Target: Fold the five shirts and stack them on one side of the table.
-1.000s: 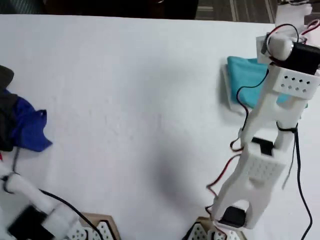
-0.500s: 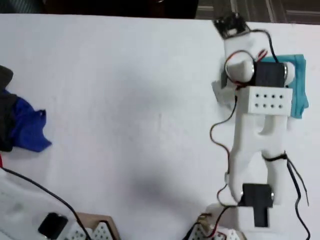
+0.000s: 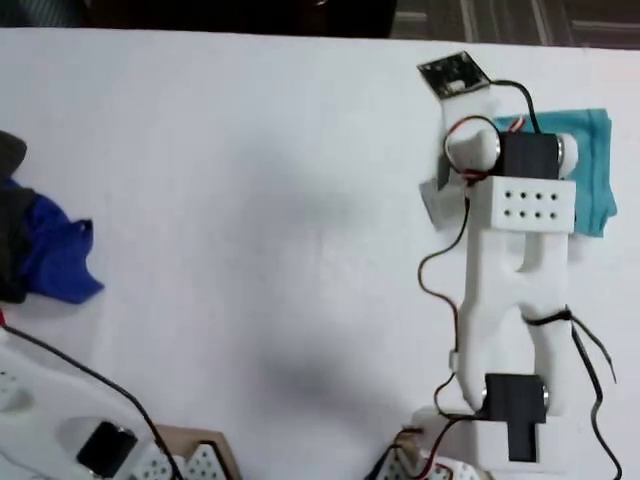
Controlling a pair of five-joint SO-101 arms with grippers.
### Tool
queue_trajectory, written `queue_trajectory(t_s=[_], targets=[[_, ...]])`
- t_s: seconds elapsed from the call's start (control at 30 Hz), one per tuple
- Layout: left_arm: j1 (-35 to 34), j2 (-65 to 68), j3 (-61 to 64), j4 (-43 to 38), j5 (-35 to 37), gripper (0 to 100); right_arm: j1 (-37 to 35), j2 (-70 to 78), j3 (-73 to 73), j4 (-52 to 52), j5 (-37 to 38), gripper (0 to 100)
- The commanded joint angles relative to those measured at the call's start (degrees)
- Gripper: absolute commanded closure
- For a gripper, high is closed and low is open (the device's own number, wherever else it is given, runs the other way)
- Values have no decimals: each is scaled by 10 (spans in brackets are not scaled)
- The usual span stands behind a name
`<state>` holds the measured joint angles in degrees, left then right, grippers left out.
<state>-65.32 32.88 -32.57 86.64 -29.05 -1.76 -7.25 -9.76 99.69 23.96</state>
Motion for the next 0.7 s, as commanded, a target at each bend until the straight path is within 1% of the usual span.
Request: queue_trajectory(t_s=[0.0, 0.07, 0.13, 0.2, 0.27, 0.37, 0.5, 0.57, 0.67], targets=[[46, -10, -73, 62, 9, 975, -5, -23, 19, -14, -2, 863], [71, -10, -125, 112, 32, 974, -1, -25, 50, -34, -1, 907], [101, -11, -185, 161, 49, 974, 7, -26, 82, -54, -4, 925], [123, -25, -218, 160, 58, 974, 20, -28, 107, -78, -4, 924], [149, -60, -218, 159, 58, 974, 42, -28, 126, -95, -4, 924], [199, -141, -182, 159, 59, 974, 86, -27, 144, -119, -5, 924], [291, -296, -99, 159, 60, 974, 138, -24, 164, -136, -5, 924], [352, -382, -49, 158, 66, 974, 155, -24, 173, -138, -5, 924], [461, -495, 22, 156, 97, 974, 170, -24, 185, -138, -5, 923]])
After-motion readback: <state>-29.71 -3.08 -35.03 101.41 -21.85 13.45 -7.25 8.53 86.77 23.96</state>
